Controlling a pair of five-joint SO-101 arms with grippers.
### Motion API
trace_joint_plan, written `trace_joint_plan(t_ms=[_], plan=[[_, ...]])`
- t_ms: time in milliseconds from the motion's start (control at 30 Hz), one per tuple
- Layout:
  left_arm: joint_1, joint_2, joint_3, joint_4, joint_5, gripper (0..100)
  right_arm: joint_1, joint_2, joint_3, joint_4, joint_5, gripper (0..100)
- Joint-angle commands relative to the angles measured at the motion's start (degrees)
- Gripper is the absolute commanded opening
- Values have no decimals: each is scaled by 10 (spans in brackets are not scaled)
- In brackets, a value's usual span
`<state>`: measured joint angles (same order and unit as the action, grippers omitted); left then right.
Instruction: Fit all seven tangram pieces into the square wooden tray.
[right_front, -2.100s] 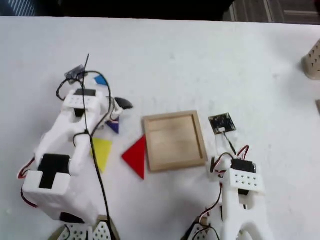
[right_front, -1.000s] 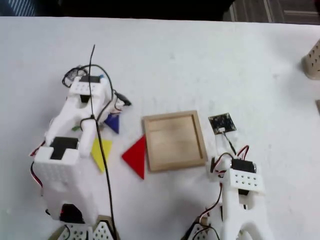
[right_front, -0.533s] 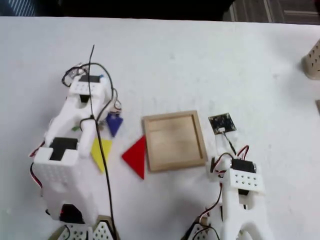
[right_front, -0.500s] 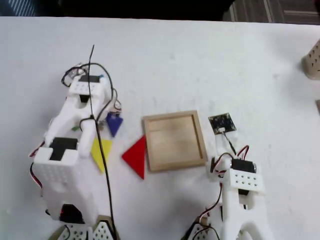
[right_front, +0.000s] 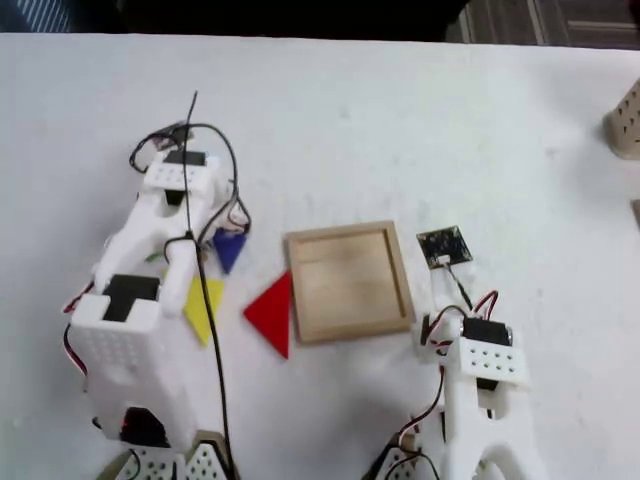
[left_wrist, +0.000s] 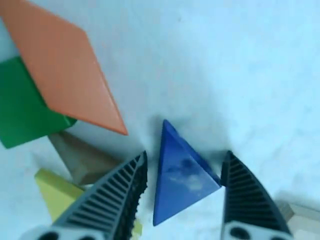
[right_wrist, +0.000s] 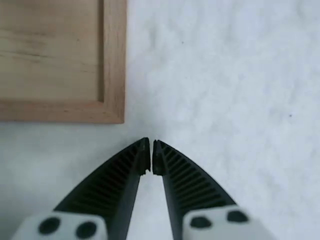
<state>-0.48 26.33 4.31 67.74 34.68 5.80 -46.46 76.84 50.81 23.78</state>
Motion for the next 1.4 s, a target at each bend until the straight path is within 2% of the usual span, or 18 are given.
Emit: trace_joint_plan(t_ms=[0, 100, 333, 633, 833, 900, 1367], plan=[[33, -44, 27, 8, -13, 328, -7, -15, -4, -7, 6, 18], [31, -70, 63, -8, -13, 363, -7, -15, -4, -7, 6, 18], [28, -62, 74, -39, -18, 358, -15, -15, -4, -7, 6, 18], [22, -5, 8, -3, -12, 352, -18, -15, -4, -7, 6, 18], [17, -2, 4, -7, -19, 163, -18, -15, -4, -7, 6, 18], [17, -2, 3, -8, -43, 125, -18, -15, -4, -7, 6, 18], [22, -27, 6, -4, -58, 124, -18, -15, -4, -7, 6, 18]])
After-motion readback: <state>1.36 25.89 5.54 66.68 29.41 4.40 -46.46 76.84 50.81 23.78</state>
